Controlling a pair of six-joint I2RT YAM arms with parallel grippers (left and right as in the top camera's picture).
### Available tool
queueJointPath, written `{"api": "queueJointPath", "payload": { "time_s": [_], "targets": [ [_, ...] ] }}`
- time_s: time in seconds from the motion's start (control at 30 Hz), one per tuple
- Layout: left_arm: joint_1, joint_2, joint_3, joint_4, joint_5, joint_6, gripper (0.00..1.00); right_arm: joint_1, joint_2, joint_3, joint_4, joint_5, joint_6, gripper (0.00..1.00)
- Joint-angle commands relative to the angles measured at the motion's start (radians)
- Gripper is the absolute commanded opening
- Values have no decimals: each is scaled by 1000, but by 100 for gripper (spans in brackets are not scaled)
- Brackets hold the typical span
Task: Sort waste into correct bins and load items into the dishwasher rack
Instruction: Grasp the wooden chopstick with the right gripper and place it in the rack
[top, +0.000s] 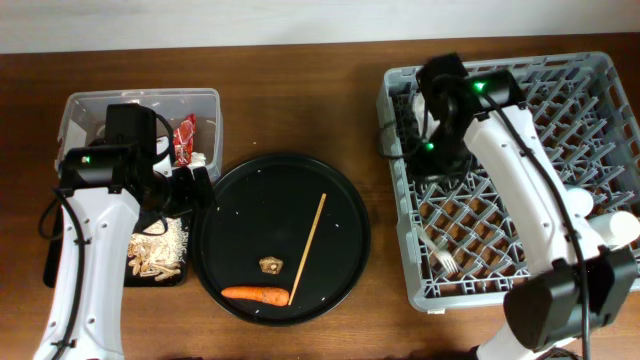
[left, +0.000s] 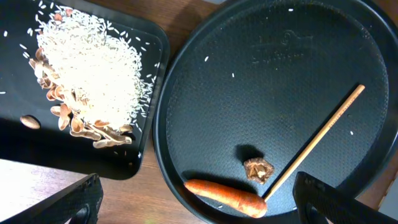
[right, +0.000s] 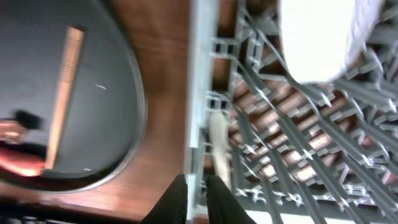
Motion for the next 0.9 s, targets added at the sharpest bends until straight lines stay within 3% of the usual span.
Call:
{"api": "queueJointPath", "payload": {
  "time_s": [0.0, 0.43, 0.67, 0.77, 0.87],
  "targets": [
    [5, 3, 0, -2, -11, -9, 97, 100, -14, 35, 8, -43, 87, 17],
    [5, 3, 0, -1, -11, -9, 97, 374, 33, -98, 204, -51, 227, 27],
    [5, 3, 0, -2, -11, -9, 97, 479, 152, -155, 261, -50, 515, 30],
    [5, 3, 0, -2, -11, -8, 97, 514, 200, -205, 302, -51, 632, 50],
    [5, 3, 0, -1, -11, -8, 97, 542, 225, -280, 422, -111, 669, 55]
  ]
}}
